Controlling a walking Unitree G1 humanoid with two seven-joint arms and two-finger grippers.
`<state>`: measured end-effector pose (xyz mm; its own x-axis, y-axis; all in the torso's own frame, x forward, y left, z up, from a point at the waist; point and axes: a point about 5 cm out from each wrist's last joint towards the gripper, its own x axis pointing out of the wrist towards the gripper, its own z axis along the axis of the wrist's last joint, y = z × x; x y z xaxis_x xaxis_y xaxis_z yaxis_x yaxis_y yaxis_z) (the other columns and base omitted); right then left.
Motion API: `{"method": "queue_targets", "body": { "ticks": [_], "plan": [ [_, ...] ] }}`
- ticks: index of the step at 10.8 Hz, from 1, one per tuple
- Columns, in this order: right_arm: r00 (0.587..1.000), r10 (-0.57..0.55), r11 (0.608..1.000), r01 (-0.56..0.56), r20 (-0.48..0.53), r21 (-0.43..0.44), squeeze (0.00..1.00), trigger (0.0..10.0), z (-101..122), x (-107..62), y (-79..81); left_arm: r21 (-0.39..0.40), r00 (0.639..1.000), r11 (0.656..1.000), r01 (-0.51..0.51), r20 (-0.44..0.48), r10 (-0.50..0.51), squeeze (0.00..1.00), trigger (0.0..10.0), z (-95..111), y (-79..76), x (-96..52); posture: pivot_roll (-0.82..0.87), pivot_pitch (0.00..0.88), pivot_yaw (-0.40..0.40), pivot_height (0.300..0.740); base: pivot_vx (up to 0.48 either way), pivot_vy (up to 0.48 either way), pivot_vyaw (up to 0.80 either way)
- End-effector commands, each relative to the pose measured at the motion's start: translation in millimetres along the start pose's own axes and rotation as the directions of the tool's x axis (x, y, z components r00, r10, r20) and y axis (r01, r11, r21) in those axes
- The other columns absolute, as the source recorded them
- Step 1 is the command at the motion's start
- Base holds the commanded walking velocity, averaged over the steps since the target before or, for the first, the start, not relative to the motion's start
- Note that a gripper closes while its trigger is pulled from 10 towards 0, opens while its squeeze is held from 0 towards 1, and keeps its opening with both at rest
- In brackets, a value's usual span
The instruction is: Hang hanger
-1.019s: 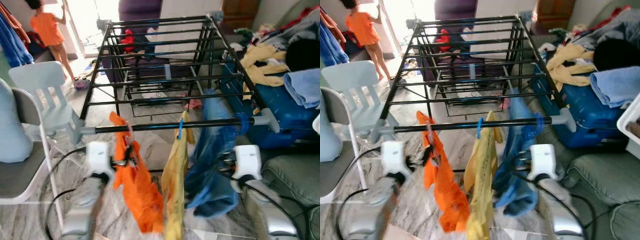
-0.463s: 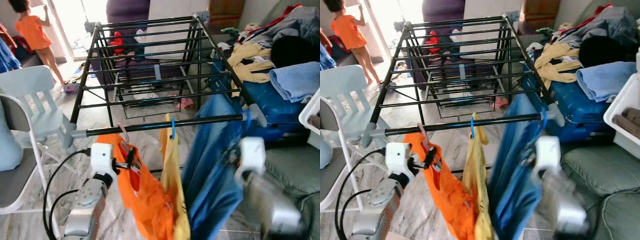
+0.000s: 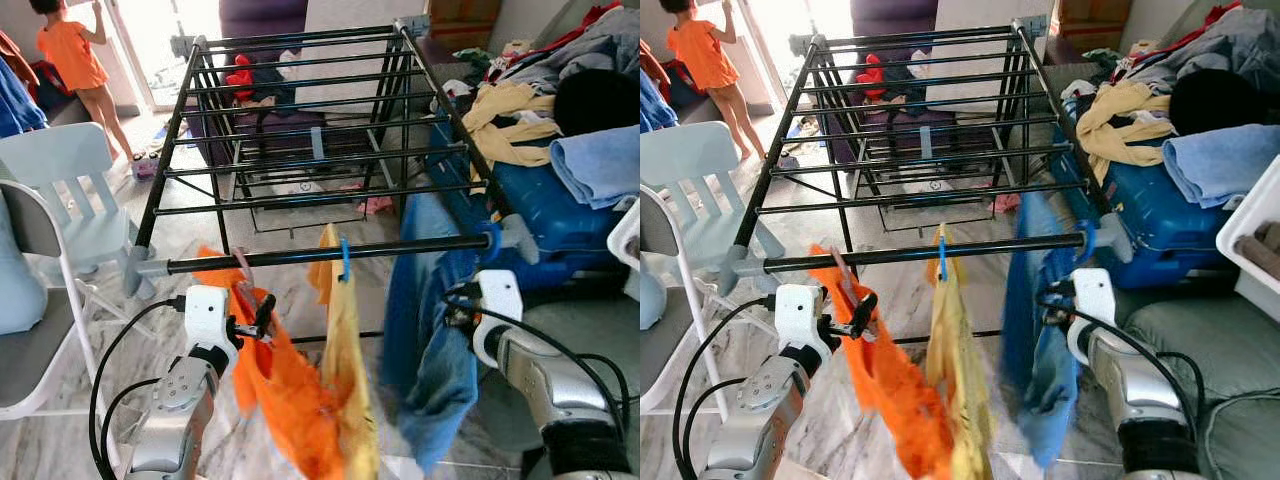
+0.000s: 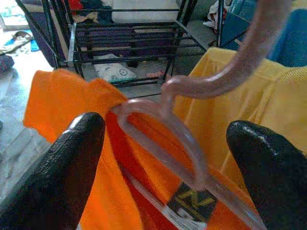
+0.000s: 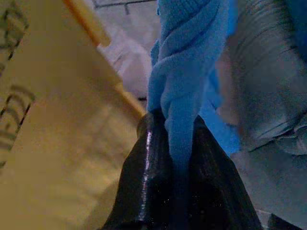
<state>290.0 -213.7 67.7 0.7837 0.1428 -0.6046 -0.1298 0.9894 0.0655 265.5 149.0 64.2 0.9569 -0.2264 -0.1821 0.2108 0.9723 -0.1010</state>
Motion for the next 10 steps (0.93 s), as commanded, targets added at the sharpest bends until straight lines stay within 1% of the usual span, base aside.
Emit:
{"method": "queue_targets", "body": {
  "ticks": [1, 2, 3, 4, 5, 6, 7, 8, 9, 10],
  "plan": [
    [0.994, 0.044, 0.999, -0.043, -0.101, 0.01, 0.0, 10.0, -22, 2.1, 7.5, 0.005, 1.0, 1.0, -0.013, 0.003, 0.013, 0.0, 10.0, 3, 3.3, -1.1, -0.14, 0.0, 0.05, 0.74, 0.0, 0.0, 0.0],
    [0.993, 0.056, 0.998, -0.056, -0.107, -0.003, 0.0, 10.0, -27, -0.4, 8.0, 0.006, 1.0, 1.0, -0.006, 0.002, 0.006, 0.0, 10.0, 2, 1.3, 0.1, -0.15, 0.0, 0.051, 0.74, 0.0, 0.0, 0.0],
    [0.994, 0.06, 0.998, -0.063, -0.089, -0.031, 0.0, 10.0, -24, -1.7, 9.4, 0.006, 1.0, 1.0, 0.0, 0.001, 0.0, 0.0, 10.0, 2, 0.1, 0.9, -0.16, 0.0, 0.059, 0.74, 0.0, 0.0, 0.0],
    [0.997, 0.07, 0.995, -0.073, -0.041, -0.075, 0.0, 10.0, -14, -3.2, 13.2, 0.008, 1.0, 1.0, 0.01, -0.004, -0.01, 0.0, 10.0, 2, -1.3, 1.9, -0.16, 0.0, 0.064, 0.74, 0.0, 0.0, 0.0],
    [0.998, 0.056, 0.992, -0.056, -0.003, -0.111, 0.0, 10.0, -5, -3.6, 12.3, 0.009, 1.0, 1.0, 0.012, -0.006, -0.012, 0.0, 10.0, 2, -1.5, 2.3, -0.16, 0.0, 0.064, 0.74, 0.0, 0.0, 0.0],
    [0.999, 0.046, 0.993, -0.045, 0.005, -0.11, 0.0, 10.0, -2, -3.9, 10.9, 0.01, 1.0, 1.0, 0.012, -0.006, -0.012, 0.0, 10.0, 1, -1.7, 2.2, -0.16, 0.0, 0.062, 0.74, 0.0, 0.0, 0.0],
    [0.999, 0.039, 0.993, -0.041, -0.013, -0.113, 0.0, 10.0, -5, -3.8, 8.0, 0.01, 1.0, 1.0, 0.011, -0.007, -0.011, 0.0, 10.0, 1, -2.3, 1.1, -0.16, 0.0, 0.057, 0.74, 0.0, 0.0, 0.0],
    [0.999, 0.01, 0.993, -0.015, -0.04, -0.119, 0.0, 10.0, -12, -3.3, 5.8, 0.007, 1.0, 1.0, 0.004, -0.012, -0.004, 0.0, 10.0, 0, -1.7, 0.0, -0.15, 0.0, 0.053, 0.74, 0.0, 0.0, 0.0],
    [0.997, -0.049, 0.994, 0.044, -0.051, -0.096, 0.0, 10.0, -16, -2.6, -0.5, 0.006, 1.0, 1.0, 0.003, -0.014, -0.003, 0.0, 10.0, -1, -1.9, -0.7, -0.15, 0.0, 0.054, 0.74, 0.0, 0.0, 0.0],
    [0.996, -0.075, 0.995, 0.071, -0.05, -0.07, 0.0, 10.0, -17, -2.4, -4.4, 0.006, 1.0, 1.0, 0.003, -0.015, -0.003, 0.0, 10.0, -1, -2.1, -0.9, -0.15, 0.0, 0.055, 0.74, 0.0, 0.0, 0.0]
  ]
}}
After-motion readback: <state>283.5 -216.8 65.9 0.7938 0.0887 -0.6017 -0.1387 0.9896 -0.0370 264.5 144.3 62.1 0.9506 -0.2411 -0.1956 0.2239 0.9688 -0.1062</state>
